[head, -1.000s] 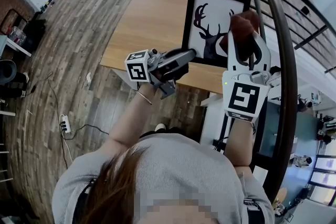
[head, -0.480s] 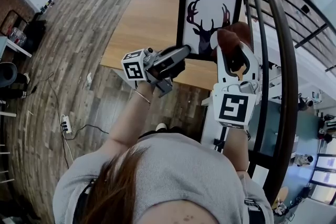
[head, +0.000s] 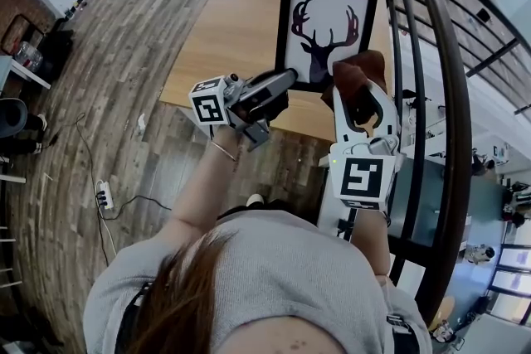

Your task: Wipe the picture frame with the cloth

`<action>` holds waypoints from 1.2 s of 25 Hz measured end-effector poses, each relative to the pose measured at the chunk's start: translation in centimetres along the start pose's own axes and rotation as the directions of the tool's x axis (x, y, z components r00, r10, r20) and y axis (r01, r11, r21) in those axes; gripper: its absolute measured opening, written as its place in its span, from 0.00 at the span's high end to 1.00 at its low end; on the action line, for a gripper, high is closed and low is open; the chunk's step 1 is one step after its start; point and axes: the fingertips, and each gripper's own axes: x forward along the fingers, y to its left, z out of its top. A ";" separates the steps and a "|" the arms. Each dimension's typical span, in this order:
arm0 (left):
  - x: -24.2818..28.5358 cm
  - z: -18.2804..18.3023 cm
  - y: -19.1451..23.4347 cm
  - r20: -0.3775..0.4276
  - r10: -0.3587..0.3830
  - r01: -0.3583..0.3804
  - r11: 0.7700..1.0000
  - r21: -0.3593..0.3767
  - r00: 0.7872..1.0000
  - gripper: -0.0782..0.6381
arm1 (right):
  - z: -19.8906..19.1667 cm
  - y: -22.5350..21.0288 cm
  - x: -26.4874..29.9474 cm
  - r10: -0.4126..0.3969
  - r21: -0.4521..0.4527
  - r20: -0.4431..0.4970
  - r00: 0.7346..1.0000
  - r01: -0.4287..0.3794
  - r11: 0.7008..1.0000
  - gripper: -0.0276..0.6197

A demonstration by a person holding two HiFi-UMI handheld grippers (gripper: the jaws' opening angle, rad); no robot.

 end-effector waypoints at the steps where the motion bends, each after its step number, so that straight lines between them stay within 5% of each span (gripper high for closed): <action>1: 0.0 0.0 0.0 -0.001 0.004 -0.004 1.000 -0.004 1.000 0.81 | -0.2 0.2 -0.1 0.008 0.006 -0.005 1.000 -0.008 1.000 0.75; 9: -0.2 -0.2 0.7 -0.012 0.033 -0.034 0.999 -0.023 0.999 0.81 | -1.6 1.2 -0.5 0.062 0.071 -0.045 0.997 -0.059 0.996 0.75; 18: -2.3 1.9 0.7 0.083 0.006 -0.002 0.999 -0.049 0.997 0.81 | -3.2 5.1 -0.1 0.155 0.159 -0.062 0.986 -0.144 0.977 0.75; 23: -3.3 1.0 1.0 0.042 0.048 -0.047 0.998 -0.037 0.998 0.81 | -4.7 6.1 -0.5 0.155 0.189 -0.081 0.985 -0.138 0.972 0.75; 30: -6.5 -1.5 3.4 0.048 0.137 -0.129 0.981 -0.142 0.989 0.81 | -5.2 4.7 -1.9 0.098 0.264 -0.069 0.993 -0.077 0.962 0.75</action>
